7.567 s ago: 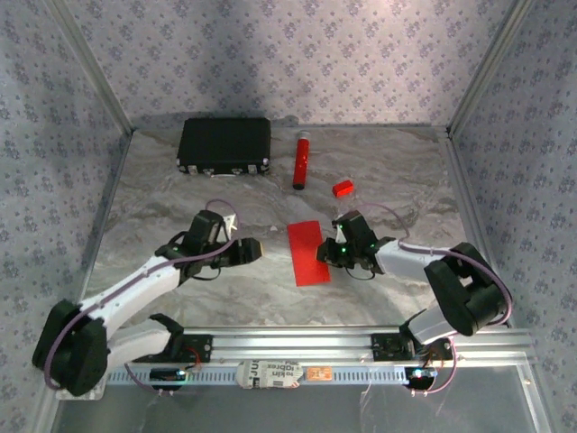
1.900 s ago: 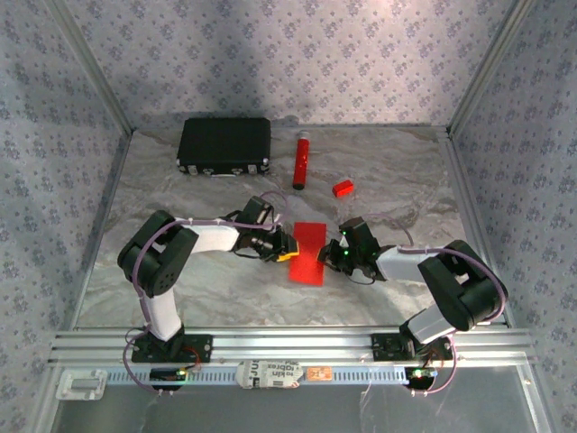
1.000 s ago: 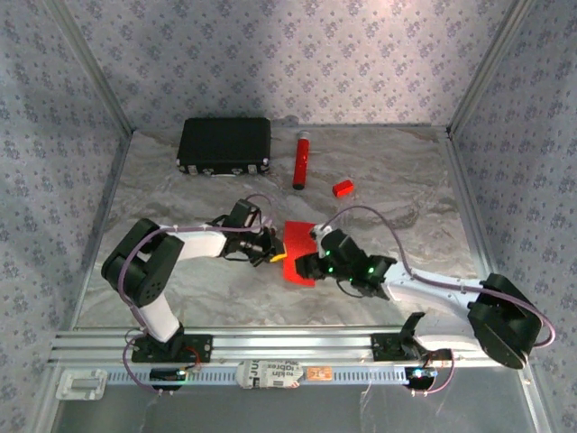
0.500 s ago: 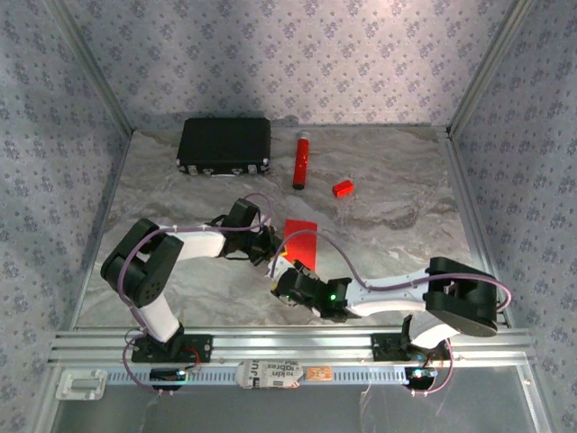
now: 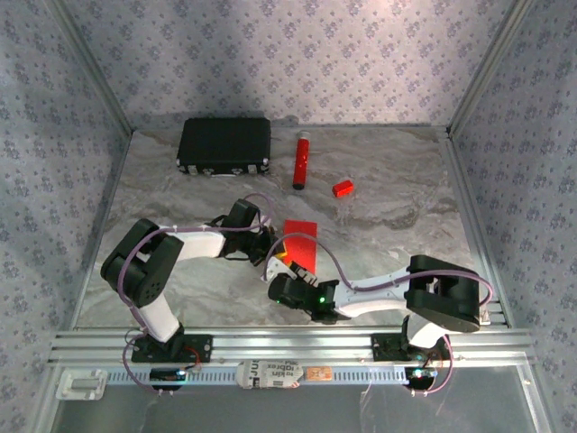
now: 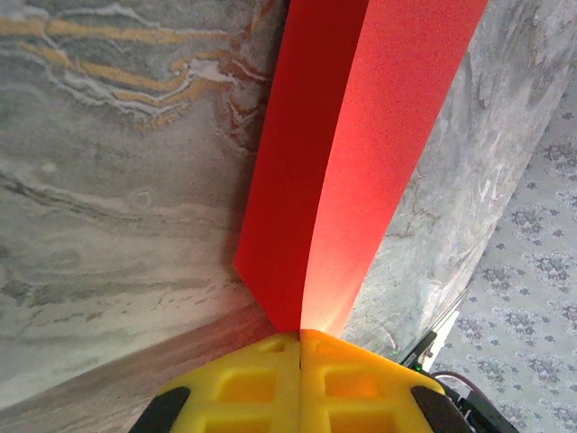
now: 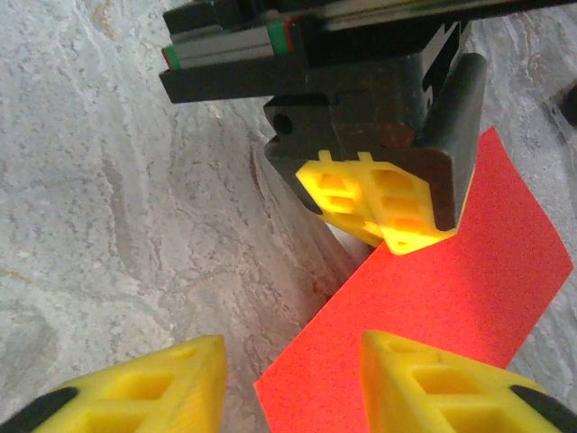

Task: Fold a paper plane with a square sheet of paper (pick it up from the middle)
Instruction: Third fold the triangle at the center of the table.

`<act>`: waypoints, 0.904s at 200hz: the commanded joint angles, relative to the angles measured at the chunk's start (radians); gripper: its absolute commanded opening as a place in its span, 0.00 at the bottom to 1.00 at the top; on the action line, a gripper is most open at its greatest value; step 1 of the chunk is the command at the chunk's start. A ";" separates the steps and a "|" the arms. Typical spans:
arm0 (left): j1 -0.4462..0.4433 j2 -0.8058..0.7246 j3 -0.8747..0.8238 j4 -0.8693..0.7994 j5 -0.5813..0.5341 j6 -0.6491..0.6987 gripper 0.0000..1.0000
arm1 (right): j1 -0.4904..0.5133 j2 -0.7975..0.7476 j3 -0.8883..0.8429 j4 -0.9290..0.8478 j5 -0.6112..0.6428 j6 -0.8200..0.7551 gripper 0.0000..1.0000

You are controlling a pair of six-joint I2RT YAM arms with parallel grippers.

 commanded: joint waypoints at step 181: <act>0.016 -0.055 0.001 -0.046 -0.011 0.022 0.37 | -0.025 -0.038 -0.022 -0.043 -0.027 0.078 0.00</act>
